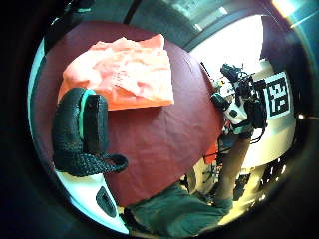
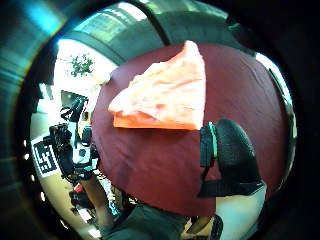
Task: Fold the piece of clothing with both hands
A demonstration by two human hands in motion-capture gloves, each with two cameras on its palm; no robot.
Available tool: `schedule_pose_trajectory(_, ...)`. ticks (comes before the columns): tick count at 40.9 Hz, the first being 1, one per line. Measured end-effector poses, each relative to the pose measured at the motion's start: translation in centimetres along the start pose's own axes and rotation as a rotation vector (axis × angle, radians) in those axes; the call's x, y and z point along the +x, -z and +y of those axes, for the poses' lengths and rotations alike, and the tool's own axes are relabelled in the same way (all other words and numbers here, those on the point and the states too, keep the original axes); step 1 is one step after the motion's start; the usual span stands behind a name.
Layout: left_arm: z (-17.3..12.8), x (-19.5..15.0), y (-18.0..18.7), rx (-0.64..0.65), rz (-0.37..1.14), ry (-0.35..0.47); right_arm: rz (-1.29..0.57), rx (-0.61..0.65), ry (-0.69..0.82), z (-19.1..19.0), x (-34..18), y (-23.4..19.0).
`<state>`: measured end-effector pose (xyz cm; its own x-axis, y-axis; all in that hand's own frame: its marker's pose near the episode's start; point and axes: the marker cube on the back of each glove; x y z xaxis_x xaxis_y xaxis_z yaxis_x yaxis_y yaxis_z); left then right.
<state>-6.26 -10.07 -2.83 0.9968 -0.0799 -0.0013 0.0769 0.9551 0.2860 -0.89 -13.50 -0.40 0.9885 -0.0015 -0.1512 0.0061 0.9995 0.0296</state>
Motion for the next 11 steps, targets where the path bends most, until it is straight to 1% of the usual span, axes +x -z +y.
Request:
schedule_pose_trajectory(1, 0.6, 0.6, -0.3, -0.056, 0.024, -0.008, 0.001, -0.002, -0.007, 0.3, 0.4, 0.3)
schedule_pose_trajectory(3, 1.0, 1.4, -0.5, -0.103, 0.036, -0.019, -0.012, 0.005, -0.01, 0.8, 1.1, 1.0)
schedule_pose_trajectory(8, 0.5, 2.1, -1.1, -0.099, -0.005, -0.026, -0.12, 0.076, 0.009, 1.8, 2.2, 2.6)
schedule_pose_trajectory(11, 0.8, 2.3, -0.9, -0.107, -0.01, -0.021, -0.159, 0.107, 0.013, 1.7, 2.4, 2.5)
